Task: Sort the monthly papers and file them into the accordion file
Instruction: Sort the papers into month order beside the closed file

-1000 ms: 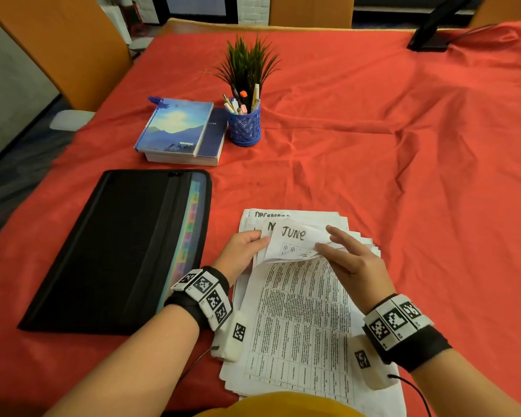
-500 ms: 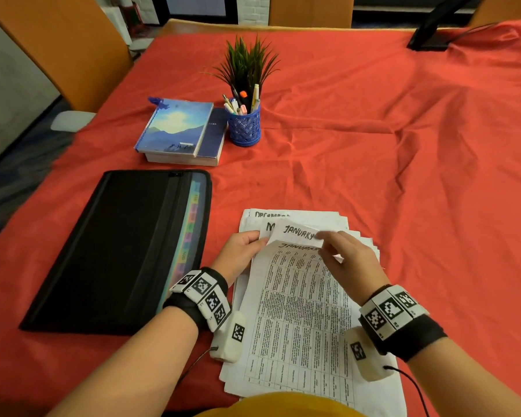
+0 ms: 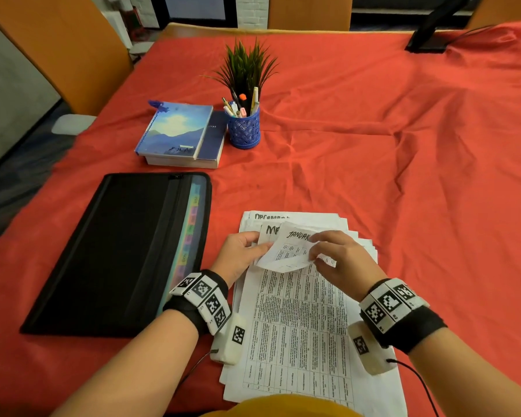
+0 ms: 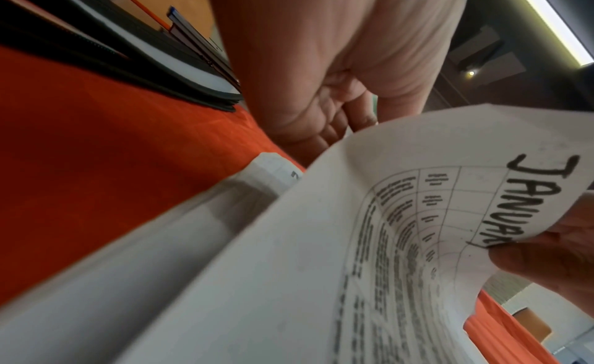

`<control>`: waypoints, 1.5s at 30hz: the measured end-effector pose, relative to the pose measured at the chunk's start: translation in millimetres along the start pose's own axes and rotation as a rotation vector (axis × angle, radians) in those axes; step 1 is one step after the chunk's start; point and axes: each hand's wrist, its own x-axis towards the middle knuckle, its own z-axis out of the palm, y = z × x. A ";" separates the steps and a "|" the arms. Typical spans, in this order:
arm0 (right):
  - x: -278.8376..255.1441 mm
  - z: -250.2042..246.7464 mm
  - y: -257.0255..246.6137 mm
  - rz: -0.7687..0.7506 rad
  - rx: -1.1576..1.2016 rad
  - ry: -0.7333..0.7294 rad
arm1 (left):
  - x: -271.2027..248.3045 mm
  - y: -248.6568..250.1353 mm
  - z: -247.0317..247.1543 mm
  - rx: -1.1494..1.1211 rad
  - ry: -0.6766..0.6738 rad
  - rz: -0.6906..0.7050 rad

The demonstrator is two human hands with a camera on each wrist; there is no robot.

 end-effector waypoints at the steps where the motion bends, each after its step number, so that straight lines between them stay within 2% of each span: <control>1: -0.6 0.7 -0.2 0.013 0.005 0.003 | 0.1 -0.4 -0.2 -0.003 0.001 0.004; 5: 2.0 0.3 -0.8 0.027 0.023 0.009 | 1.8 -2.2 -2.2 0.019 0.000 0.010; 11: 4.1 -8.9 -6.8 -0.022 0.063 -0.083 | 0.6 -2.0 -3.9 -0.020 -0.047 -0.005; 16: 7.7 -9.7 -11.4 0.113 0.059 -0.071 | -1.4 1.3 -3.4 -0.029 -0.075 -0.021; 20: 5.1 -10.6 -11.9 0.093 0.055 -0.030 | -1.0 2.5 -2.9 0.037 -0.013 -0.009; 24: 4.0 -11.3 -14.4 0.202 0.101 -0.058 | -2.1 5.0 -2.4 0.074 -0.027 0.000; 28: 4.1 -3.9 -10.1 0.062 0.041 -0.050 | -1.8 3.9 -1.5 0.052 -0.027 0.003; 33: 5.2 -3.4 -7.4 0.014 0.028 -0.022 | -0.5 3.1 -2.8 0.022 -0.030 -0.003; 37: 6.7 -1.5 -4.7 -0.085 -0.046 -0.011 | 0.7 5.0 -1.5 -0.031 -0.030 -0.029; 45: 5.0 4.5 -6.9 -0.077 -0.016 0.019 | 0.7 10.6 -0.3 0.002 -0.086 -0.063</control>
